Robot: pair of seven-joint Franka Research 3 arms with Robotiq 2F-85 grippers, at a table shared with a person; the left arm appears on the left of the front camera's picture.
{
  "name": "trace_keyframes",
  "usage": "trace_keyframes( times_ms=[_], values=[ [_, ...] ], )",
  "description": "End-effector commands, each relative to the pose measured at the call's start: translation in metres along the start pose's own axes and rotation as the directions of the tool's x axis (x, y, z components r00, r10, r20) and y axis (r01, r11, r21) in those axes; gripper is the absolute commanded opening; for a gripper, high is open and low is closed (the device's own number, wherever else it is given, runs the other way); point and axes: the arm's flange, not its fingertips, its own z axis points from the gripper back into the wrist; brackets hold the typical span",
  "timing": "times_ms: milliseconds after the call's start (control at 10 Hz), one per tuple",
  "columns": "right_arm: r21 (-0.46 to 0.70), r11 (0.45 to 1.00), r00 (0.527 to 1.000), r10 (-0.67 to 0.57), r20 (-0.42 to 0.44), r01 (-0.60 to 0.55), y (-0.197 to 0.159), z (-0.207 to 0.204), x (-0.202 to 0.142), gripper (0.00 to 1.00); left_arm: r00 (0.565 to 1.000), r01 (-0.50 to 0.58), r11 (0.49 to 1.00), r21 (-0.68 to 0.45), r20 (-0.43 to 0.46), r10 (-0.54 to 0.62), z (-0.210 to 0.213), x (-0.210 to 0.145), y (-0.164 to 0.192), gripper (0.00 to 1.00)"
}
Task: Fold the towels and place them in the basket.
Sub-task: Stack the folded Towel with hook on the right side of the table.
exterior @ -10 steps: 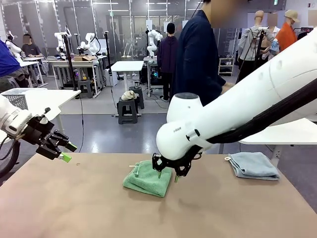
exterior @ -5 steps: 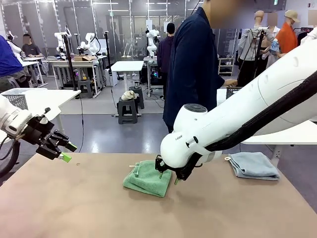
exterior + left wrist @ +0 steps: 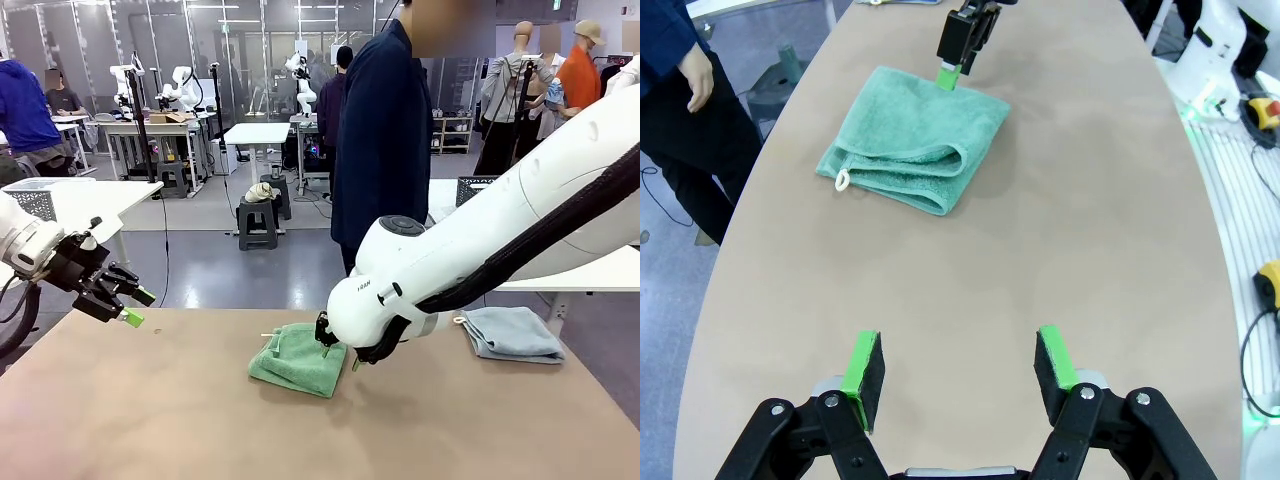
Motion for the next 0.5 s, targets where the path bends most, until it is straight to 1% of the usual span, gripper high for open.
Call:
trace_keyframes(
  times_ms=[0, 100, 400],
  values=[
    [0.033, 0.999, 0.999, -0.01, 0.037, 0.009, -0.0014, -0.0077, -0.0042, 0.67, 1.0, 0.001, 1.0, 0.007, -0.005, -0.001, 0.0, 0.0012, 0.0001, 0.77],
    [0.03, 1.0, 1.0, -0.01, 0.027, 0.009, -0.002, -0.0101, -0.0028, 0.67, 1.0, 0.001, 1.0, 0.007, -0.005, -0.001, 0.0, 0.0012, 0.0001, 0.77],
    [0.049, 0.999, 0.997, 0.011, 0.07, -0.014, -0.0032, -0.0125, -0.0042, 0.67, 1.0, 0.001, 1.0, 0.007, -0.005, -0.001, 0.0, 0.0012, 0.0001, 0.77]
  ],
)
